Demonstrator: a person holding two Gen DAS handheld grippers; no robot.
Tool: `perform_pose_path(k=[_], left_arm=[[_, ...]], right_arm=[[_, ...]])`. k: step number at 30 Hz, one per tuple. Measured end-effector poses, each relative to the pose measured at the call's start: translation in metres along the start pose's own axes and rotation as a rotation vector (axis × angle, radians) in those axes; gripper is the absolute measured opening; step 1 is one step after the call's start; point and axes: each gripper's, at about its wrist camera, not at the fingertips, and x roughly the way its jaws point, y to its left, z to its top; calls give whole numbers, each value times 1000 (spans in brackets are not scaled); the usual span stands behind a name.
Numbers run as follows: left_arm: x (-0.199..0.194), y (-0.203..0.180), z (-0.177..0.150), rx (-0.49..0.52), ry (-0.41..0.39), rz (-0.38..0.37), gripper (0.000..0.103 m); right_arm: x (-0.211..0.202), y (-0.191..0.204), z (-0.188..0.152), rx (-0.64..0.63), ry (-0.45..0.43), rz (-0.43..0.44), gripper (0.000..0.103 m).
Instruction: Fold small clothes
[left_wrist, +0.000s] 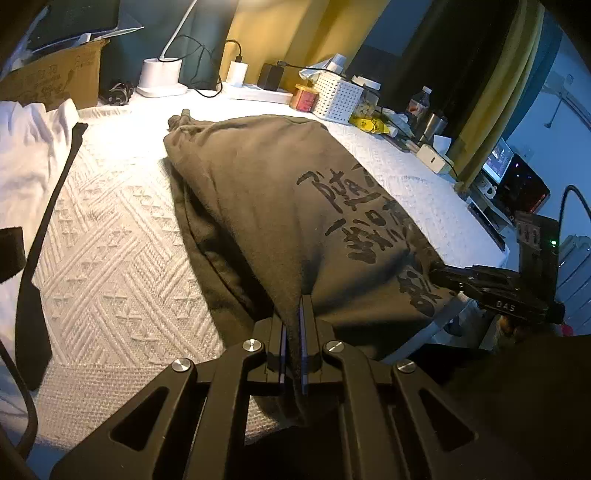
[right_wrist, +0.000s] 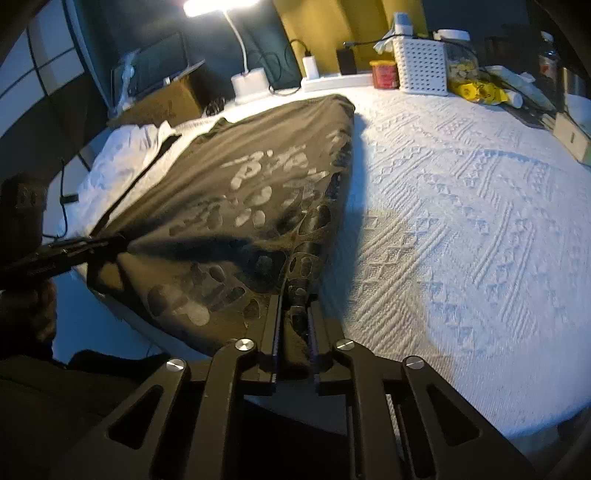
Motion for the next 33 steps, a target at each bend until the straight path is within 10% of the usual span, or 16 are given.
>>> perform_pose_path(k=[5, 10, 30, 33], left_arm=[[-2, 3, -4, -22, 19, -8, 7], [1, 7, -9, -47, 33, 4, 48], [-2, -16, -17, 137, 133, 83, 52], [-6, -12, -10, 110, 103, 106, 70]], right_arm=[[-6, 6, -2, -16, -11, -20, 12], [-2, 8, -8, -22, 16, -22, 12], [-15, 18, -25, -166, 57, 3, 19], [-15, 19, -24, -165, 53, 0, 31]])
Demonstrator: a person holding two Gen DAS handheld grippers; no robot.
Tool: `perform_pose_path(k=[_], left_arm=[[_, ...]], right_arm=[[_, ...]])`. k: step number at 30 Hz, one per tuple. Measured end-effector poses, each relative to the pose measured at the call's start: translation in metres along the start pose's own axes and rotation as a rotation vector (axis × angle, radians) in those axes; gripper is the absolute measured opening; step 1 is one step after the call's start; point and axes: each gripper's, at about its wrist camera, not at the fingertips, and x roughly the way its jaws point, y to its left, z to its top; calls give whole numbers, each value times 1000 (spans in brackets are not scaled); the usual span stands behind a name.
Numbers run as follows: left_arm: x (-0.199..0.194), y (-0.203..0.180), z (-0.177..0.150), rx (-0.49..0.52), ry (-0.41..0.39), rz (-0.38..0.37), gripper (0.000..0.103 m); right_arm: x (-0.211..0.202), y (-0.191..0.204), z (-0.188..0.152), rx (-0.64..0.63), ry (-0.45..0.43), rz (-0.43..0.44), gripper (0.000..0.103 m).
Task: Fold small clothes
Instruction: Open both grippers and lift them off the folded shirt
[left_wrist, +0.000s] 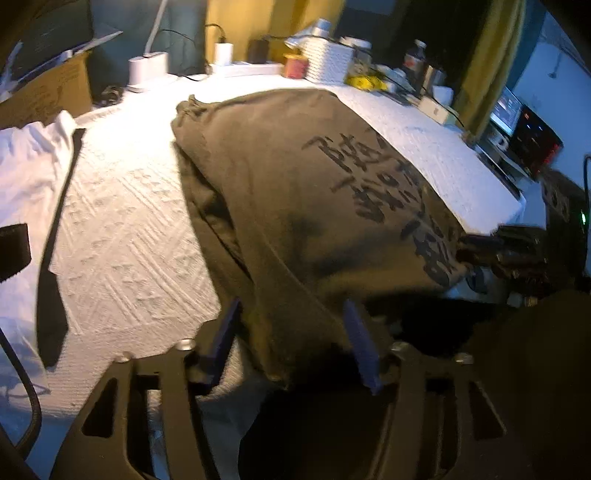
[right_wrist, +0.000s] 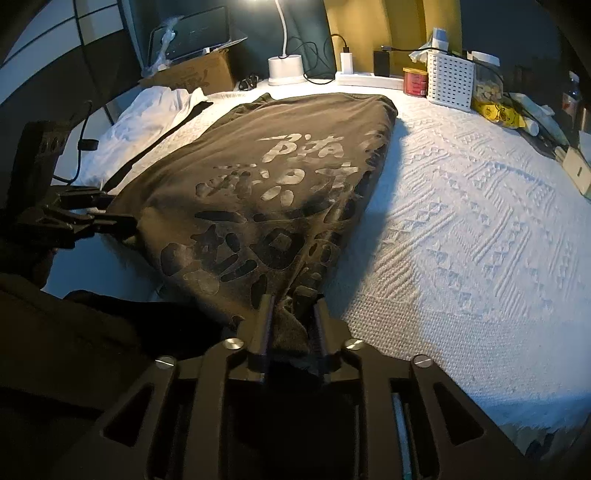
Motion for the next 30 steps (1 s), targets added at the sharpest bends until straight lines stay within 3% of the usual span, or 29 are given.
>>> perform_pose_path(k=[3, 5, 6, 18, 30], left_arm=[[-6, 4, 8, -30, -51, 7, 81], [-3, 6, 13, -27, -55, 29, 82], [0, 6, 16, -20, -51, 45, 82], [19, 1, 39, 11, -10, 55, 82], [26, 20, 73, -51, -38, 70, 82]], right_arm=[[-1, -2, 2, 11, -6, -14, 43], [-2, -6, 5, 27, -20, -13, 60], [-2, -8, 7, 30, -23, -12, 63], [7, -25, 38, 28, -34, -35, 64], [24, -43, 76, 24, -36, -50, 65]])
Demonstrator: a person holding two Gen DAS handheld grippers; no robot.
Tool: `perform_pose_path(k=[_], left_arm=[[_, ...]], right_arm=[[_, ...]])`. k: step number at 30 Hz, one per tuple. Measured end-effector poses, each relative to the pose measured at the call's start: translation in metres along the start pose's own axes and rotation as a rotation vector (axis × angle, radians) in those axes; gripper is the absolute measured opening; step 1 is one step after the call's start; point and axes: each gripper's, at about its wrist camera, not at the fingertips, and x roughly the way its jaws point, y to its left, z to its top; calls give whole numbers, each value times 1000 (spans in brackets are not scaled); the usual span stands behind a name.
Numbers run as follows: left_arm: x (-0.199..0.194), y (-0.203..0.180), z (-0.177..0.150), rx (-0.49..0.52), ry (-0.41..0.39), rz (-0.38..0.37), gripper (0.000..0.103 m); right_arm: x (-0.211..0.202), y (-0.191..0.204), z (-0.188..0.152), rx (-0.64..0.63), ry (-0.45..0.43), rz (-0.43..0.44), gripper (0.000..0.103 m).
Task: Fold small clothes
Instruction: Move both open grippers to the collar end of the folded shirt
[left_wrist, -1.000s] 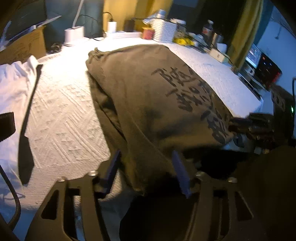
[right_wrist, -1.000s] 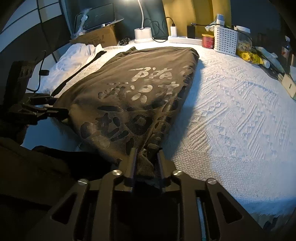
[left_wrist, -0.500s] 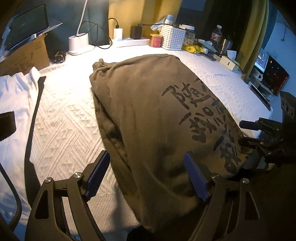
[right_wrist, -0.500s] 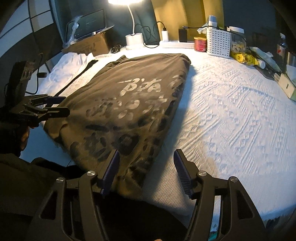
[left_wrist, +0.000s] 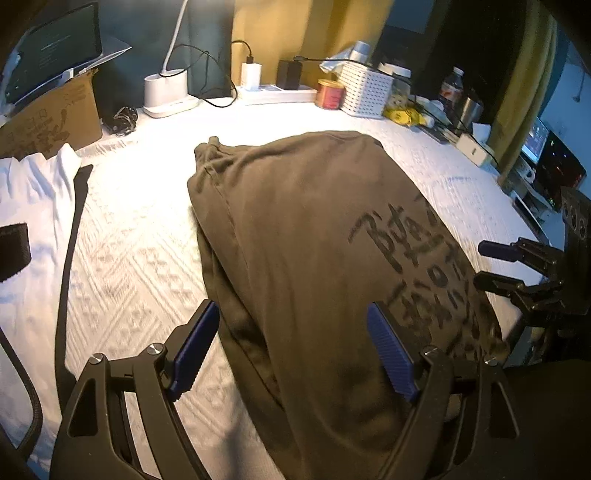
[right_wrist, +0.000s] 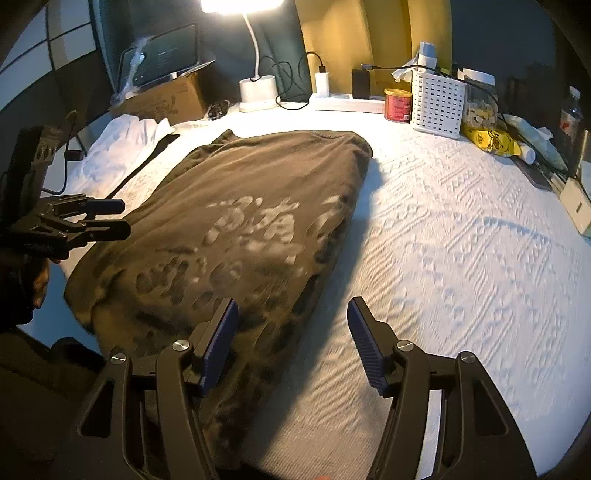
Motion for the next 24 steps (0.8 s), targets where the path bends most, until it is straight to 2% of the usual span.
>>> perform_pose_path(k=[14, 20, 24], left_arm=[[31, 14, 43, -9, 8, 8, 82], [45, 32, 61, -18, 1, 30, 82], [61, 53, 73, -61, 2, 55, 82]], right_arm=[[27, -46, 31, 53, 22, -34, 66], [43, -74, 46, 81, 26, -58, 66], [53, -91, 61, 102, 25, -74, 66]])
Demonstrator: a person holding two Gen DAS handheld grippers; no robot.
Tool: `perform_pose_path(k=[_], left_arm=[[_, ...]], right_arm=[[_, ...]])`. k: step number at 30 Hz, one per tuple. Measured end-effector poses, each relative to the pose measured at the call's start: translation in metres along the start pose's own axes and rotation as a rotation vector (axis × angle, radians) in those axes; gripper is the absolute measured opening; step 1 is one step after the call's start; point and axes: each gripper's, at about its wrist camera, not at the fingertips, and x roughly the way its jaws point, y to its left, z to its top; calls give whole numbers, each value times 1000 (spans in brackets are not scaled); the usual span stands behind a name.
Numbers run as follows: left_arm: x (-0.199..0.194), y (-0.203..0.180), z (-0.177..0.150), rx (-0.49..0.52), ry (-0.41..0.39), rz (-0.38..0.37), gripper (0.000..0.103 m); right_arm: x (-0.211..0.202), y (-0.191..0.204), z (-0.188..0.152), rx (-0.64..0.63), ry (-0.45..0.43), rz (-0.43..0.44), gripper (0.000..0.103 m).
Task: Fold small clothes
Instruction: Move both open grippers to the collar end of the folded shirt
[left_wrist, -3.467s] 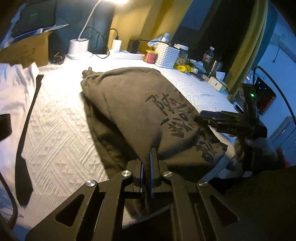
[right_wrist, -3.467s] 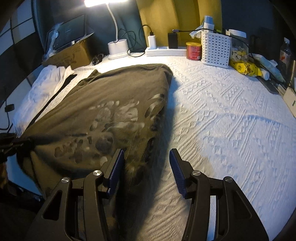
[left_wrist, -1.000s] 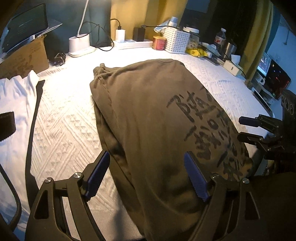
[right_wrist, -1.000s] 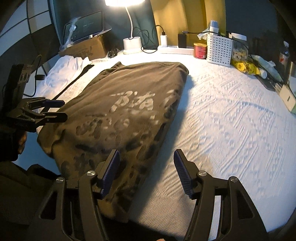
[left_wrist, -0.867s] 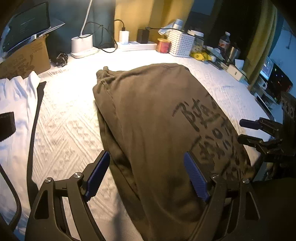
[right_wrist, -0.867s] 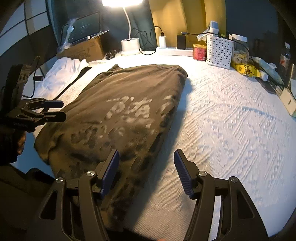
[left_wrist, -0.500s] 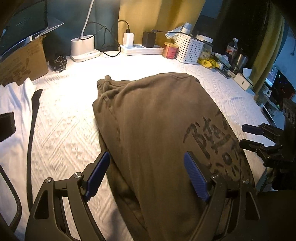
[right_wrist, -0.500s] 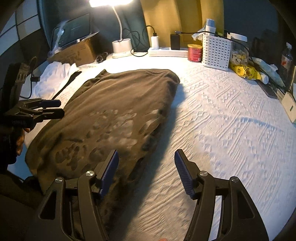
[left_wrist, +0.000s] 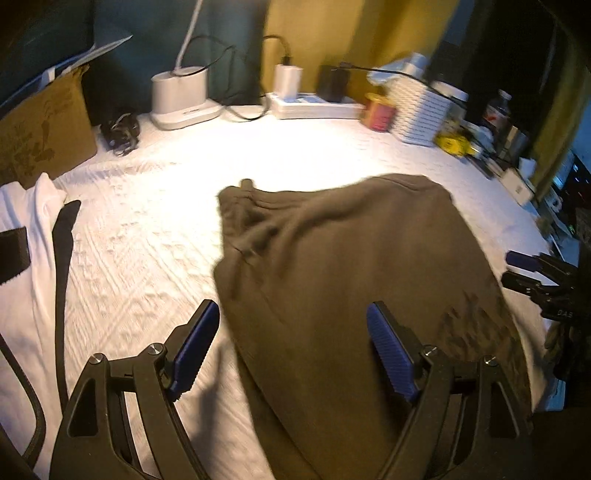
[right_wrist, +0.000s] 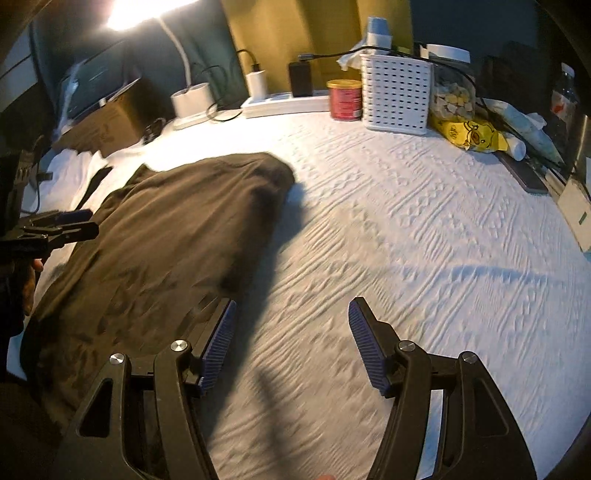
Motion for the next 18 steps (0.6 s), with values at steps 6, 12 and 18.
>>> perform_pose_path(k=[6, 12, 18], left_arm=[[14, 16, 16, -33, -14, 22, 82], [28, 18, 23, -26, -13, 0, 85], [37, 2, 27, 40, 1, -23, 93]], right_arm=[[12, -12, 28, 35, -22, 13, 67], [32, -18, 52, 115, -23, 88, 67], [58, -5, 71, 137, -5, 173, 67]])
